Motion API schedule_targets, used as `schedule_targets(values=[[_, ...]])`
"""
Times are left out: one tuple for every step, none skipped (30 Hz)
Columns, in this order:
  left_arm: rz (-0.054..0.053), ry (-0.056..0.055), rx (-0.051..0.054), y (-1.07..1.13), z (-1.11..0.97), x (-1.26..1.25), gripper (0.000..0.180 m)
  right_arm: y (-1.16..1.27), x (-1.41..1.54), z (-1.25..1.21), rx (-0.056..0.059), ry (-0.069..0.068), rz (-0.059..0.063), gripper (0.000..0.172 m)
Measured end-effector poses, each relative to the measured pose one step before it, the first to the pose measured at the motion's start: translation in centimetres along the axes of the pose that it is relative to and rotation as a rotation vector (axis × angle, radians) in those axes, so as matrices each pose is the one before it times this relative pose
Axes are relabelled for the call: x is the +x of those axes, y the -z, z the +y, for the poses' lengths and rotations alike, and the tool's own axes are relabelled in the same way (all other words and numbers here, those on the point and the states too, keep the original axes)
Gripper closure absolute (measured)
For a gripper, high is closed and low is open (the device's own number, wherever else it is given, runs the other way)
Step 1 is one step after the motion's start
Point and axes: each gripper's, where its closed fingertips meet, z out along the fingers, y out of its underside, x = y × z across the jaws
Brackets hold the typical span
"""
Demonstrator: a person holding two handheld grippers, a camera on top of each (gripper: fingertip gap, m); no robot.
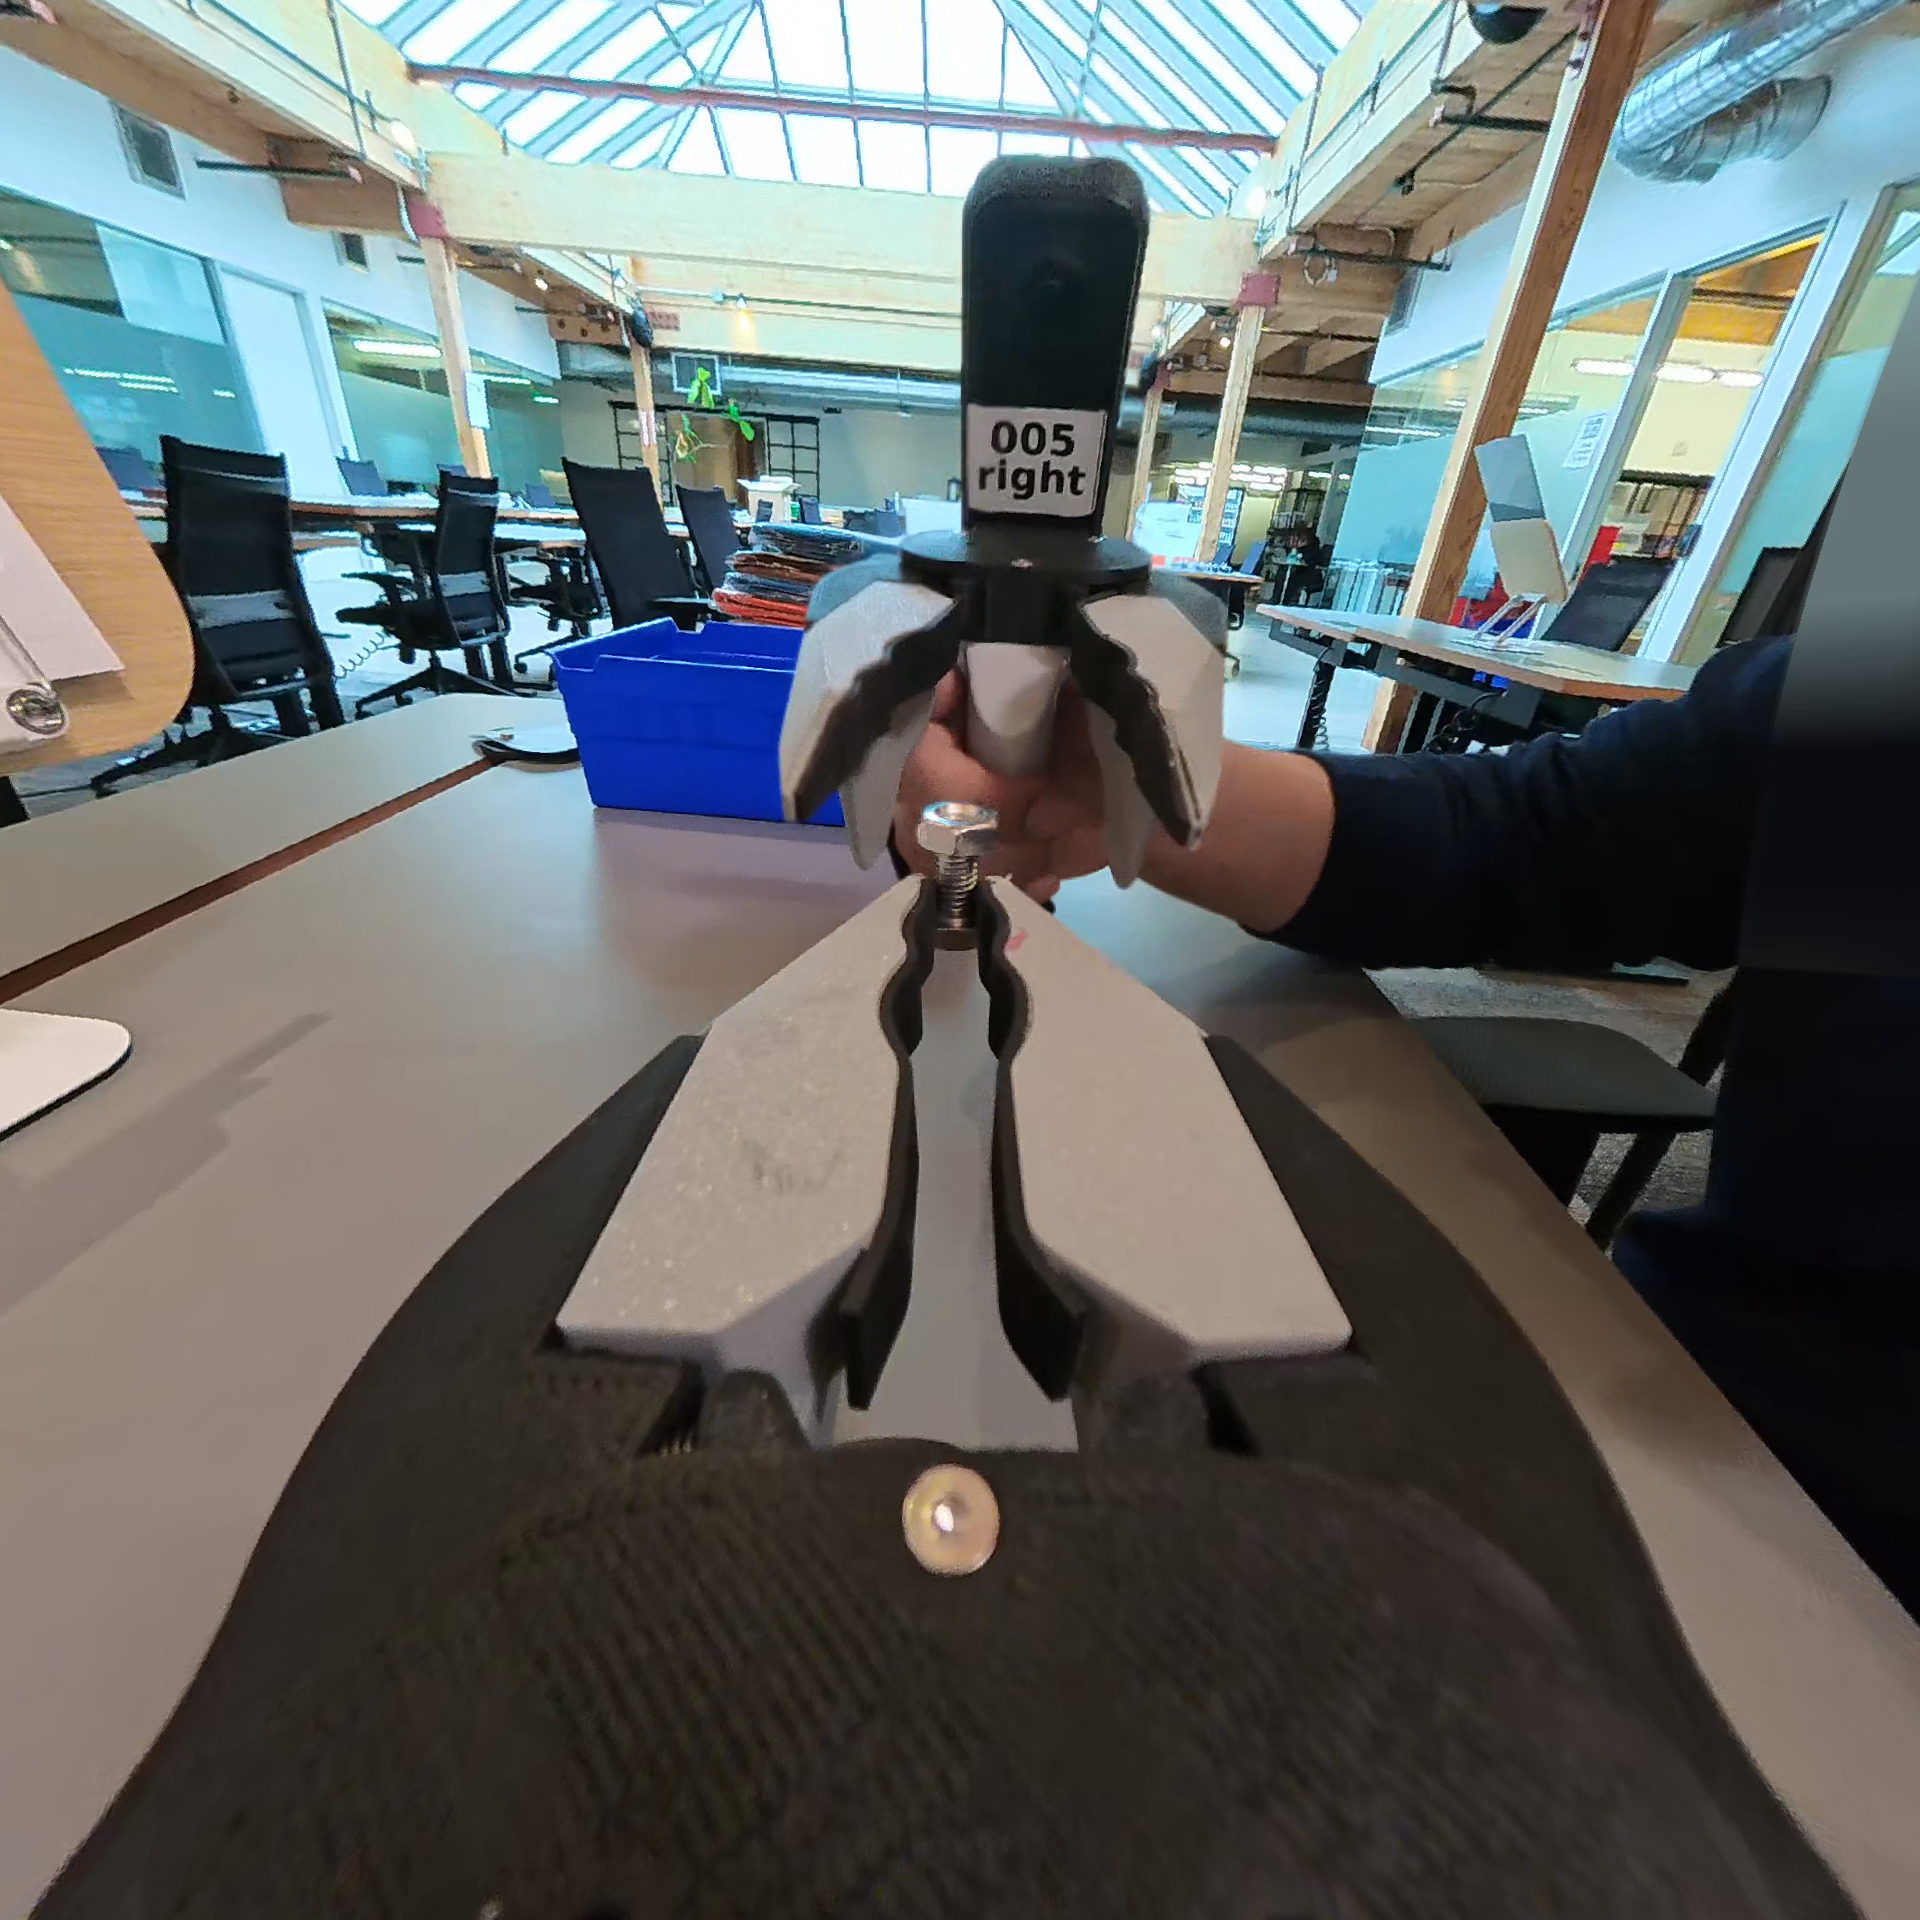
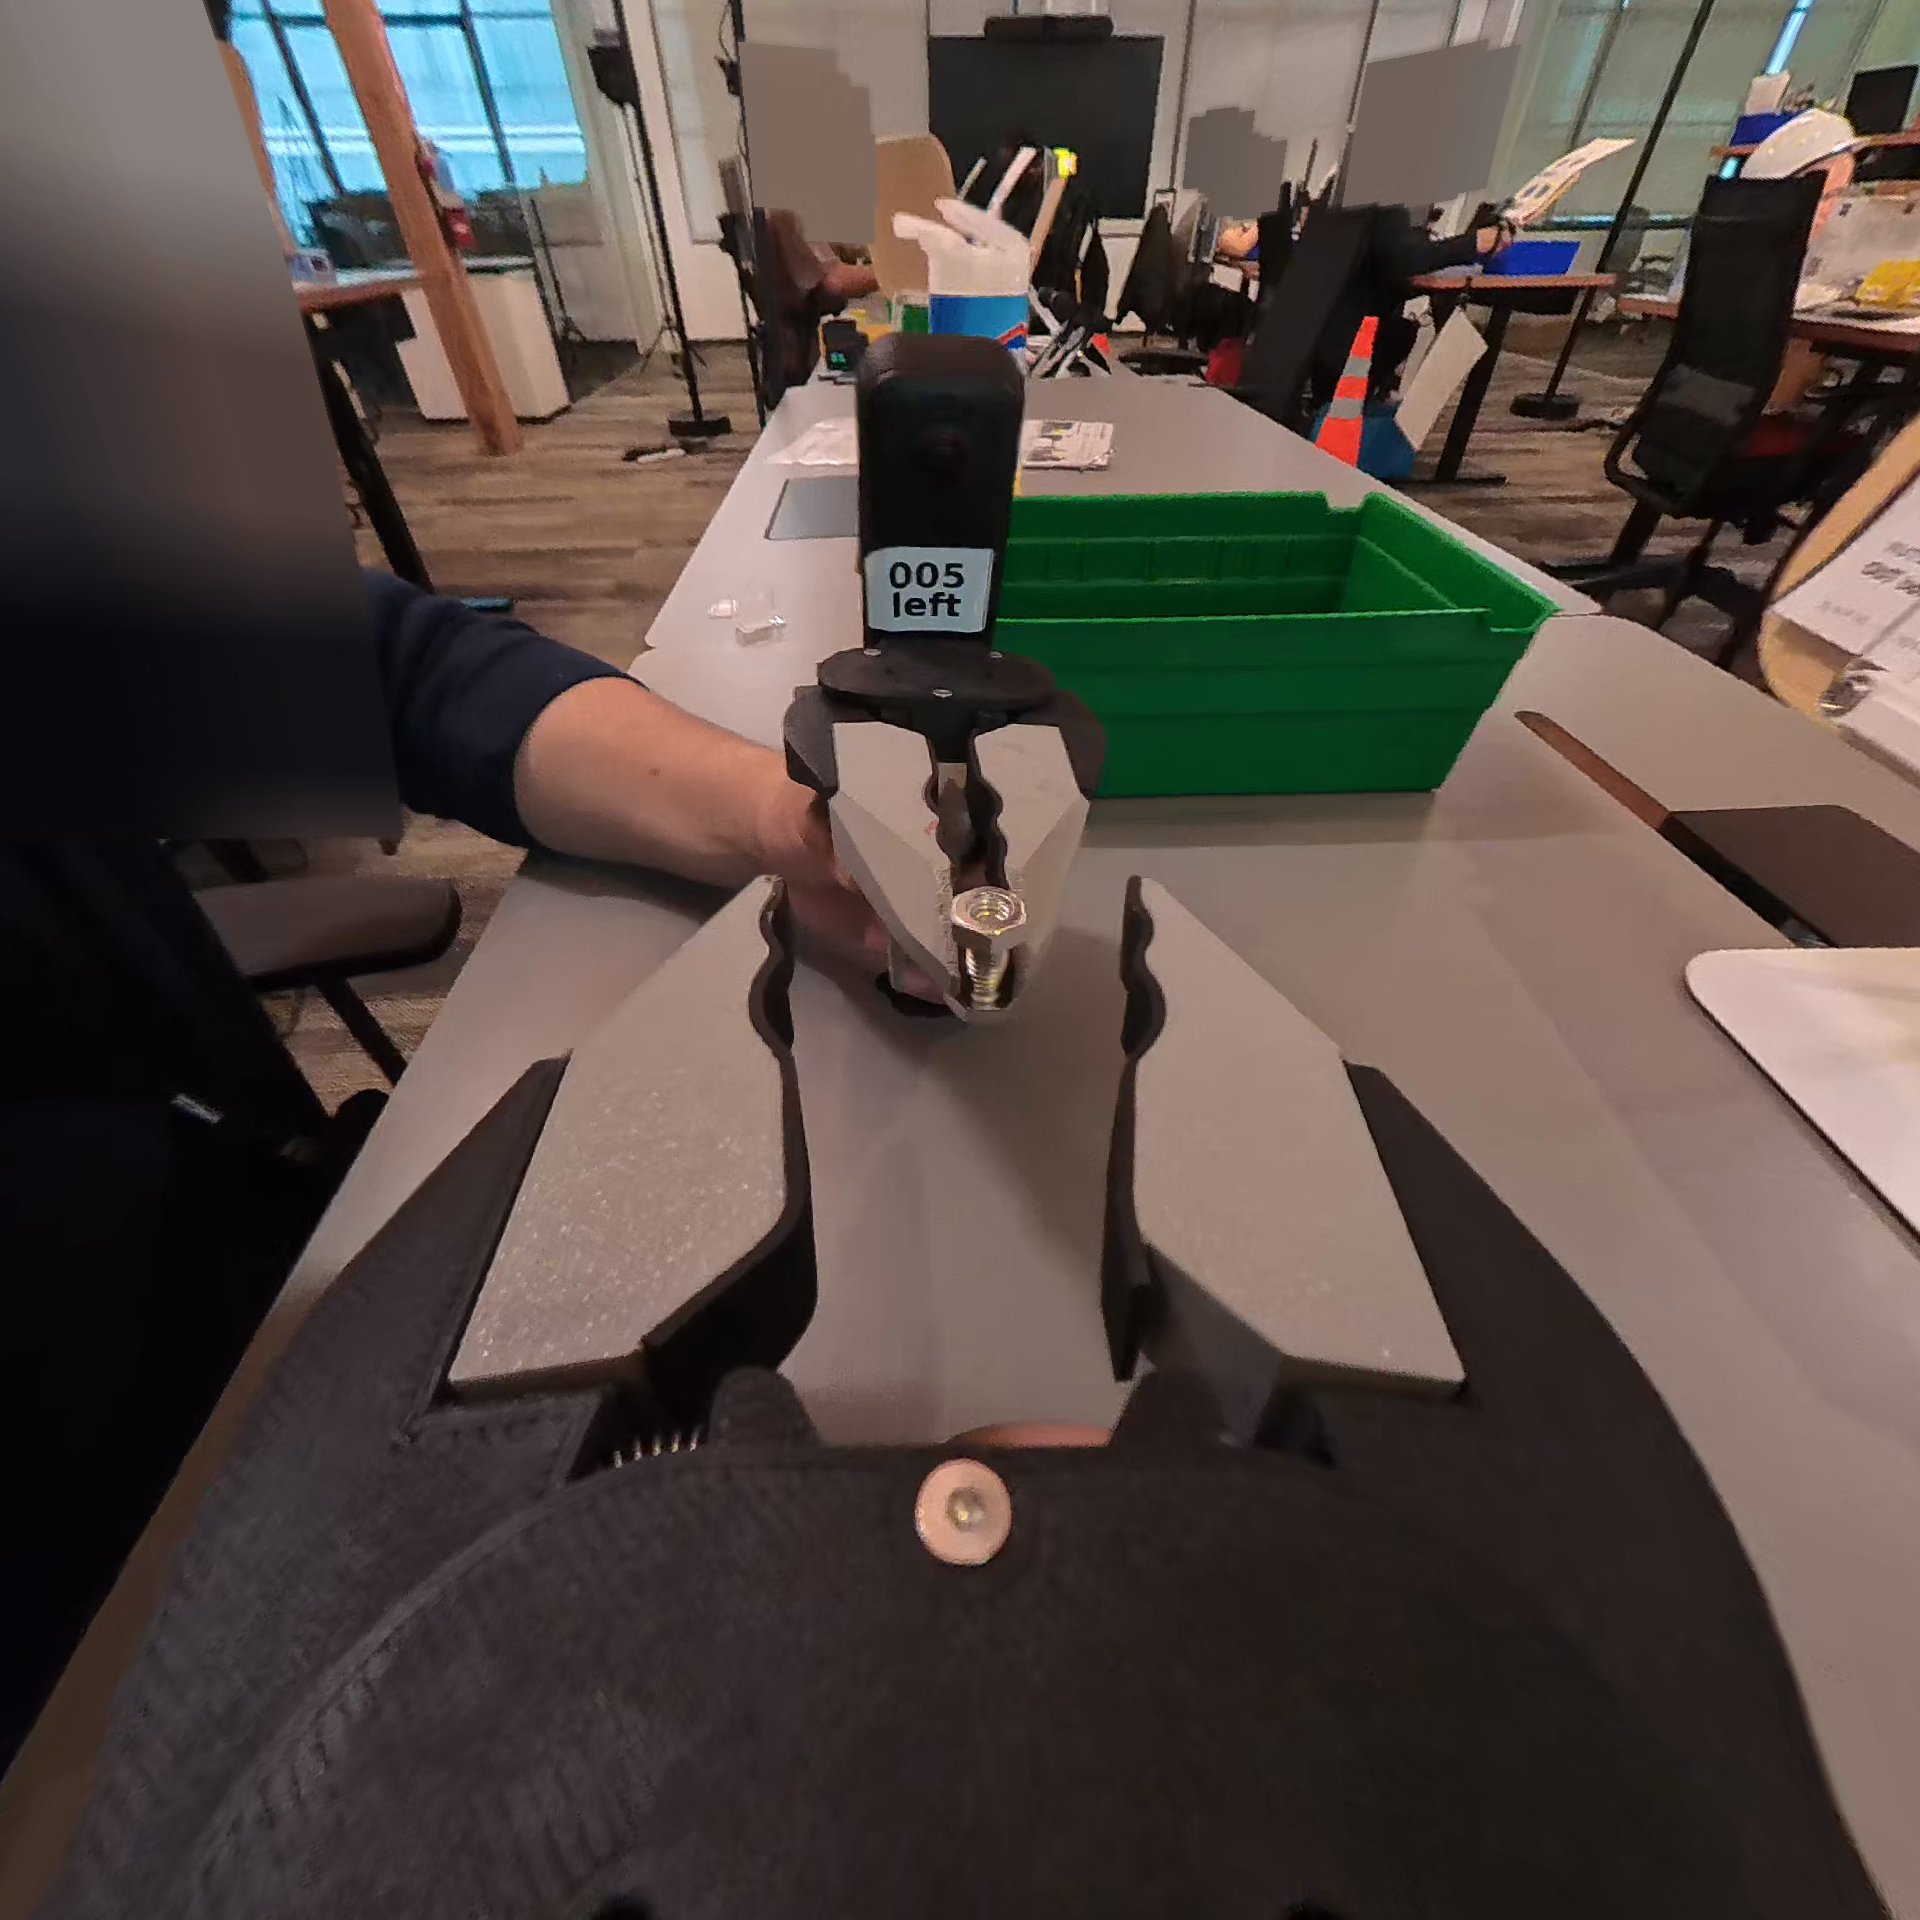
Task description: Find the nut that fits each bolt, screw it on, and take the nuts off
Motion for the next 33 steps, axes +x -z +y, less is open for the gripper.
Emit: schedule_targets(values=[[0.0024, 0.0012, 0.002, -0.03, -0.054, 0.07, 0.175, -0.336, -0.354, 0.097, 0.0037, -0.0061, -0.0193, 0.112], [-0.0005, -0.0018, 0.0022, -0.009, -0.047, 0.031, 0.175, -0.294, -0.331, 0.085, 0.0038, -0.0045, -0.0157, 0.113], [-0.0018, -0.0032, 0.0004, 0.009, -0.014, -0.006, 0.175, -0.246, -0.211, 0.049, 0.0043, 0.001, -0.0072, 0.114], [0.0008, 0.0, 0.0004, -0.002, -0.005, 0.01, 0.175, -0.16, -0.055, -0.038, 0.0076, 0.0054, 0.004, 0.114], [0.0017, 0.0032, 0.0008, -0.003, 0.005, 0.0, 0.175, -0.095, -0.077, -0.103, 0.011, 0.0056, 0.0014, 0.114], [-0.0001, 0.0011, 0.0011, 0.008, 0.001, -0.021, 0.175, -0.055, -0.118, -0.141, 0.011, 0.0008, -0.0048, 0.115], [0.0002, -0.0006, 0.0006, 0.001, 0.002, 0.012, 0.175, -0.047, -0.112, -0.082, 0.008, -0.0046, -0.0071, 0.116], [0.0028, -0.0001, 0.0025, 0.012, -0.048, 0.045, 0.175, -0.058, -0.069, 0.022, 0.0008, -0.0072, -0.0059, 0.116], [0.0035, -0.001, 0.006, 0.019, -0.098, 0.076, 0.175, -0.062, -0.017, 0.117, -0.0042, -0.0038, -0.0026, 0.115], [0.0005, -0.0018, 0.0032, 0.013, -0.076, 0.029, 0.175, -0.032, 0.046, 0.089, -0.0017, 0.0015, 0.0022, 0.115], [-0.0032, -0.0021, -0.0017, 0.02, -0.016, -0.038, 0.175, -0.005, -0.023, 0.01, 0.0024, 0.0035, 0.0, 0.116], [-0.0019, -0.0015, -0.0003, 0.023, -0.008, -0.036, 0.175, 0.023, -0.048, -0.048, 0.0039, 0.0009, -0.0019, 0.116], [-0.0014, 0.0007, 0.0014, 0.026, -0.026, -0.041, 0.175, 0.013, 0.001, -0.026, 0.0021, 0.0, 0.0006, 0.116], [-0.0028, 0.0005, -0.0003, 0.012, 0.002, -0.053, 0.175, 0.039, 0.011, 0.002, 0.0002, 0.0005, 0.0013, 0.116], [-0.0022, 0.0003, -0.0019, 0.006, 0.035, -0.056, 0.175, 0.052, 0.007, 0.017, -0.0008, 0.0015, 0.0011, 0.116], [-0.0025, 0.0013, -0.0016, 0.01, 0.041, -0.062, 0.175, 0.071, 0.006, 0.021, -0.0009, 0.0015, 0.002, 0.117], [-0.004, 0.0008, -0.0006, 0.02, 0.025, -0.078, 0.175, 0.08, 0.041, 0.026, -0.002, 0.0018, 0.0043, 0.117], [-0.0023, 0.0007, -0.0004, 0.022, 0.012, -0.063, 0.175, 0.102, 0.055, 0.066, -0.0041, 0.0016, 0.005, 0.117], [-0.0019, 0.001, -0.0006, 0.015, 0.015, -0.06, 0.175, 0.109, 0.042, 0.062, -0.0037, 0.0026, 0.0048, 0.118], [-0.0029, 0.0004, -0.0003, 0.011, 0.002, -0.055, 0.175, 0.128, 0.055, 0.036, -0.0007, 0.0032, 0.006, 0.118], [-0.0026, 0.0001, -0.0006, 0.027, 0.014, -0.058, 0.175, 0.135, 0.039, 0.004, 0.001, 0.0013, 0.0051, 0.118], [-0.0011, 0.0008, -0.0013, -0.003, 0.027, -0.028, 0.175, 0.137, 0.003, 0.025, 0.0002, -0.0015, 0.0023, 0.118], [-0.0023, 0.0001, -0.0013, 0.001, 0.028, -0.037, 0.175, 0.134, 0.031, 0.015, 0.0001, -0.0017, 0.0038, 0.118], [-0.0012, -0.0003, -0.001, -0.006, 0.025, -0.015, 0.175, 0.138, 0.007, 0.013, -0.0004, 0.0006, 0.0035, 0.118], [0.0002, 0.0003, -0.0007, -0.017, 0.012, 0.005, 0.175, 0.126, 0.007, 0.026, -0.0015, 0.0031, 0.0039, 0.119], [0.0, 0.0002, 0.0002, 0.008, -0.003, 0.006, 0.175, 0.134, 0.084, 0.028, -0.0024, 0.0063, 0.0078, 0.12], [0.0027, 0.0009, 0.001, -0.007, -0.013, 0.044, 0.175, 0.107, 0.165, -0.05, 0.0017, 0.0059, 0.0095, 0.122], [0.0052, 0.0022, 0.0012, -0.011, -0.007, 0.074, 0.175, 0.038, 0.178, -0.17, 0.0088, -0.0019, 0.0067, 0.121], [0.0031, 0.0014, 0.0013, -0.026, -0.005, 0.065, 0.175, -0.084, 0.063, -0.186, 0.0103, -0.0102, -0.0051, 0.121], [0.0005, -0.0009, -0.0014, -0.038, 0.038, 0.03, 0.175, -0.198, -0.01, -0.106, 0.0054, -0.0131, -0.0104, 0.12], [0.0014, -0.0018, -0.0031, -0.05, 0.054, 0.059, 0.175, -0.301, -0.035, -0.023, 0.0006, -0.0093, -0.0096, 0.119], [0.0004, -0.0013, -0.0017, -0.032, 0.042, 0.04, 0.175, -0.346, -0.076, 0.049, -0.0034, -0.0014, -0.0075, 0.118], [0.0008, -0.0002, 0.0003, -0.012, -0.012, 0.028, 0.175, -0.353, -0.128, 0.049, -0.0025, 0.0047, -0.0077, 0.117]])
